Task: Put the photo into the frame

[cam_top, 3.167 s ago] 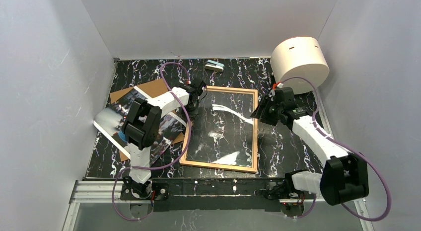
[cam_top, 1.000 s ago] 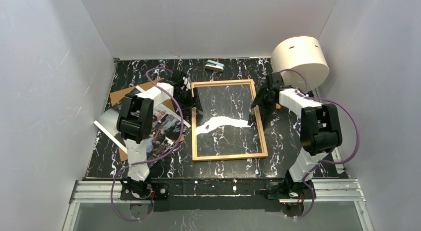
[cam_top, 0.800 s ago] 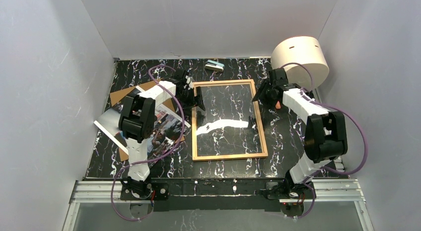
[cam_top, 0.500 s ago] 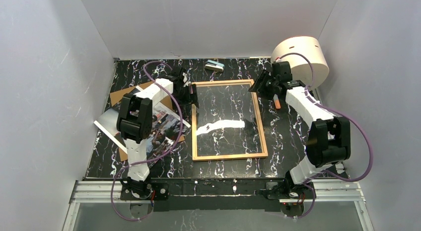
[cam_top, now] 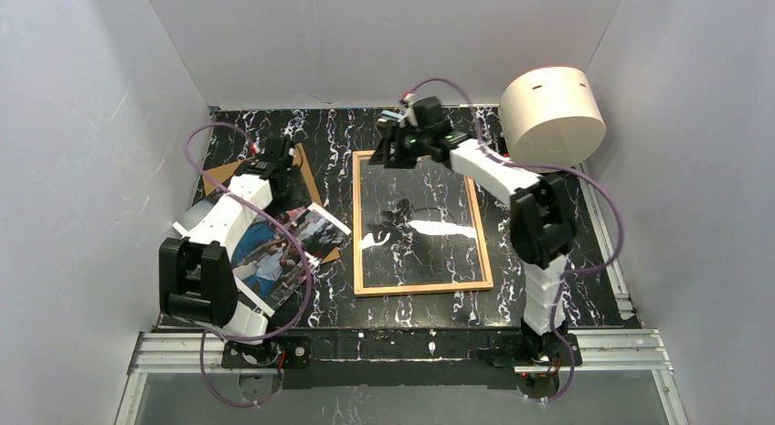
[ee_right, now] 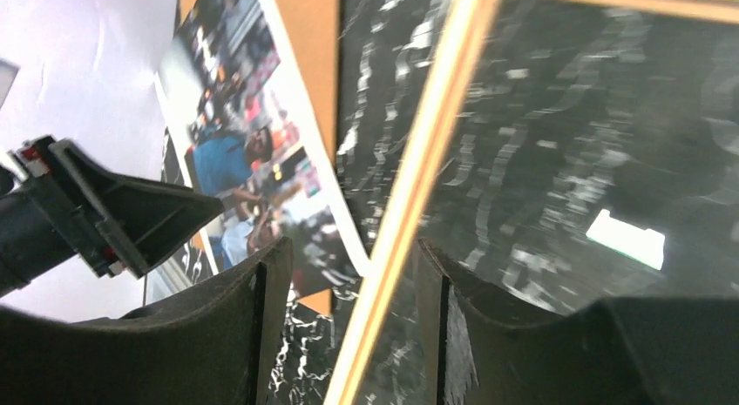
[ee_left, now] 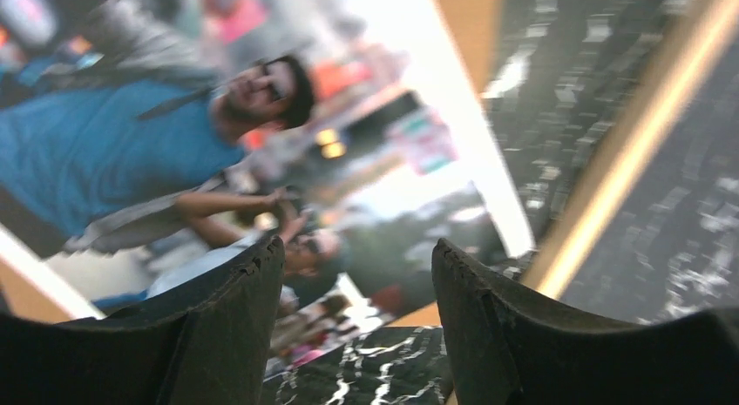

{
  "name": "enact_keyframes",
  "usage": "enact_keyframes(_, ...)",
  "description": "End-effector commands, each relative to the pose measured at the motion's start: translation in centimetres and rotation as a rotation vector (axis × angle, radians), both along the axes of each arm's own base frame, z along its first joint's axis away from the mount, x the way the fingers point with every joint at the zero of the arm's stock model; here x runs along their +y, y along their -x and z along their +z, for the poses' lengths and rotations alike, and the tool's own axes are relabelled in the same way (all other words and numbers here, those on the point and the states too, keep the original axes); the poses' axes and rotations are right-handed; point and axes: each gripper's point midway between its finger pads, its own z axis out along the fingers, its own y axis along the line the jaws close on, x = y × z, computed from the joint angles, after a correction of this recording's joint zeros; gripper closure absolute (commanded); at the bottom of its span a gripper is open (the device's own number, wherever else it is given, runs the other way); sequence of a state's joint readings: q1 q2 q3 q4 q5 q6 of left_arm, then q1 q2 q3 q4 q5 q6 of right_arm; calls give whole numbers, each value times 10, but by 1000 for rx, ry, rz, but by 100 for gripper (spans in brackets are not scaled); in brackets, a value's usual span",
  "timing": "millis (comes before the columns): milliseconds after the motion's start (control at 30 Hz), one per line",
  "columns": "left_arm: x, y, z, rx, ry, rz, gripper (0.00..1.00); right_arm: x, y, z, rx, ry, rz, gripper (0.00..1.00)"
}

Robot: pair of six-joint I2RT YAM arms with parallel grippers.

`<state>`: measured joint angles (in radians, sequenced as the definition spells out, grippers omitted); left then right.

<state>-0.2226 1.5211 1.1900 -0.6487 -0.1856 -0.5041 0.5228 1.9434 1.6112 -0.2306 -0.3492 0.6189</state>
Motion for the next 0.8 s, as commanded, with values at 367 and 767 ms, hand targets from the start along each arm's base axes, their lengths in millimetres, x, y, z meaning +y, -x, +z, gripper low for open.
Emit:
enact_keyframes(367, 52, 86, -91, 332, -24, 244, 51, 154, 69, -67, 76, 58, 398, 39)
enact_keyframes(767, 51, 110, -112, 423, -27, 215, 53, 166, 68, -117, 71, 144, 390, 40)
